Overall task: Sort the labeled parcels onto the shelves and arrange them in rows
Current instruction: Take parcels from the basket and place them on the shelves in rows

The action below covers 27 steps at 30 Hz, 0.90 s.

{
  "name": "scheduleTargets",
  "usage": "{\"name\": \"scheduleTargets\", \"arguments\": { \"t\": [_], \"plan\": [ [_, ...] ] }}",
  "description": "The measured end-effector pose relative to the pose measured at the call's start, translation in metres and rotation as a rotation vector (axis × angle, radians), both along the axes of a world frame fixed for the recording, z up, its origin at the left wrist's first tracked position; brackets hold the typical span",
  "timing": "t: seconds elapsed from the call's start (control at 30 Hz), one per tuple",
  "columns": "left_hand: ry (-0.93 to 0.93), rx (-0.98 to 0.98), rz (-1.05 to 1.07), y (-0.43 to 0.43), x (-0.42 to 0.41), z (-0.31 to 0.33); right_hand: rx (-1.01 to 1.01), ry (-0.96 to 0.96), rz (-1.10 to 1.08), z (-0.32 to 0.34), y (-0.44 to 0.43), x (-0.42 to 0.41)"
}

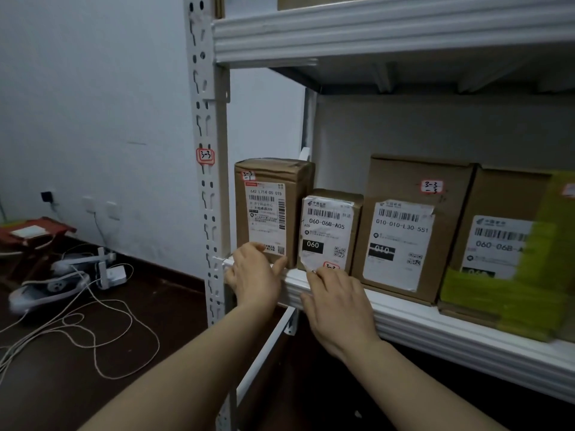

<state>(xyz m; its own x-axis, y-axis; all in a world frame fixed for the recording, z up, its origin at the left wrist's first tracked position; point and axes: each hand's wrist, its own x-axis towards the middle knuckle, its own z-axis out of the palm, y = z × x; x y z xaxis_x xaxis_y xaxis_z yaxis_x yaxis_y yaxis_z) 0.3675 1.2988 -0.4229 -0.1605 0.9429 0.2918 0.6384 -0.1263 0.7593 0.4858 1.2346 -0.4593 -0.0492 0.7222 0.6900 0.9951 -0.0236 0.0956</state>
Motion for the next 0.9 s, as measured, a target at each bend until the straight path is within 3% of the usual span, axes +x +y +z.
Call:
{"name": "scheduleTargets", "arguments": {
  "t": [0.23, 0.4, 0.6, 0.73, 0.83, 0.9],
  "plan": [
    [0.006, -0.006, -0.095, -0.011, -0.002, 0.001, -0.028, 0.081, 0.044, 0.007, -0.024, -0.001],
    [0.185, 0.213, -0.2, -0.053, 0.015, 0.021, 0.123, 0.181, 0.158, 0.017, -0.077, 0.03],
    [0.408, 0.539, -0.523, -0.104, 0.087, 0.043, 0.305, 0.349, -0.042, 0.035, -0.145, 0.108],
    [0.617, 0.941, -0.745, -0.139, 0.137, 0.057, 0.402, 0.394, -0.202, 0.054, -0.191, 0.175],
    [0.85, 1.133, -0.824, -0.156, 0.166, 0.065, 0.316, 0.42, -0.379, 0.073, -0.215, 0.222],
    [0.972, 1.145, -0.824, -0.162, 0.181, 0.067, 0.12, 0.429, -0.469, 0.085, -0.224, 0.246]
  ]
}}
